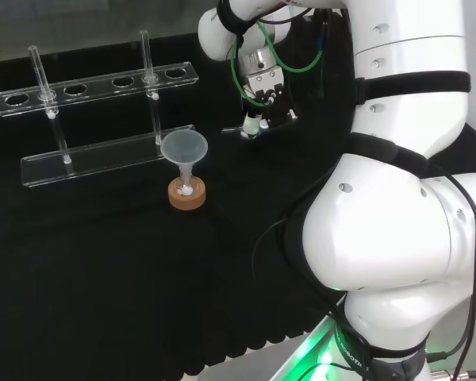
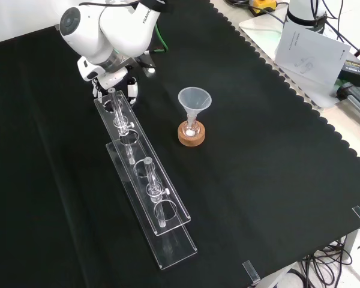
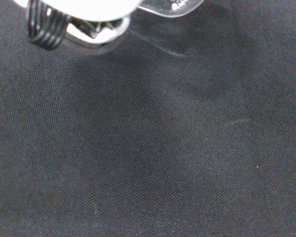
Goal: Put the weighing funnel back on the table.
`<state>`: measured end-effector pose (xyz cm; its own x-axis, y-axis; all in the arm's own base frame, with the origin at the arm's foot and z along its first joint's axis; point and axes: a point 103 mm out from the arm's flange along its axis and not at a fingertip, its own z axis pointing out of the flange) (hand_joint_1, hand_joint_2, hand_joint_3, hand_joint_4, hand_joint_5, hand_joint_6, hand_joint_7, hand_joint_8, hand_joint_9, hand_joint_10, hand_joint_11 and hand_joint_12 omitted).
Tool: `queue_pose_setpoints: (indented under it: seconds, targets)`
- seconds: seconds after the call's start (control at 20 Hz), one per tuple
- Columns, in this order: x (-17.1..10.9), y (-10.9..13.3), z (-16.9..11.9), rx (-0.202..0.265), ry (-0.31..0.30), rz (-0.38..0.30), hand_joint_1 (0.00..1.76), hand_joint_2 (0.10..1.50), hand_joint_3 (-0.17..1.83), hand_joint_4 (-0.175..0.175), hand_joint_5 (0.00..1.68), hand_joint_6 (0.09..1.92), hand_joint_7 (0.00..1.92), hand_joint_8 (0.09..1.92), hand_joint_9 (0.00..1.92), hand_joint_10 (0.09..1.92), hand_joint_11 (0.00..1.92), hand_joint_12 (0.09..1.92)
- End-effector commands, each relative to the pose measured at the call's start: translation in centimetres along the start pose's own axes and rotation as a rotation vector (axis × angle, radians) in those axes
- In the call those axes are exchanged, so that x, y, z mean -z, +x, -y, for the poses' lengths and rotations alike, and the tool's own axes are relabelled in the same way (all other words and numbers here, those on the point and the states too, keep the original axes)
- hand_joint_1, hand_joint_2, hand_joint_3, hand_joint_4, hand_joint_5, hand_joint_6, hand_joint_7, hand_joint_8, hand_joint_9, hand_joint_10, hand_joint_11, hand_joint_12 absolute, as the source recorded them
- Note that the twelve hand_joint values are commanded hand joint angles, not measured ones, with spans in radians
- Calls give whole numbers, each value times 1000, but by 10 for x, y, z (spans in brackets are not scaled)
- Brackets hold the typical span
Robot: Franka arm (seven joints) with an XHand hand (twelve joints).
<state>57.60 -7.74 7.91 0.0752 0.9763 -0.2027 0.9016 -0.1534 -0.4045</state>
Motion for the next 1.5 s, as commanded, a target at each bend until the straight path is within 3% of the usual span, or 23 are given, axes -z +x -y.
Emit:
queue_pose_setpoints:
  seconds: [0.05, 0.75, 0.9, 1.0, 1.1, 1.25, 1.5]
  targets:
    - [-1, 2, -2, 3, 5, -2, 1131, 669, 604, 175, 1316, 570, 775, 619, 1118, 172, 855, 994]
    - [-6, 4, -5, 12, 15, -10, 1132, 667, 606, 175, 1320, 563, 776, 620, 1118, 170, 855, 993]
    - [-6, 3, -6, 49, 14, -28, 1112, 764, 450, 175, 1267, 598, 749, 627, 1112, 165, 846, 1001]
    - [-7, 2, -7, 77, 21, -35, 1049, 720, 449, 77, 1063, 556, 648, 650, 1070, 155, 816, 1016]
    - [-6, 2, -6, 98, 29, -31, 1006, 645, 524, 32, 823, 517, 530, 657, 1001, 147, 746, 1058]
    - [-5, 4, -4, 111, 14, -8, 931, 579, 557, 13, 494, 372, 352, 649, 870, 141, 610, 1145]
    - [6, 6, 9, 159, -79, -14, 759, 573, 451, 16, 369, 116, 190, 623, 646, 279, 403, 1267]
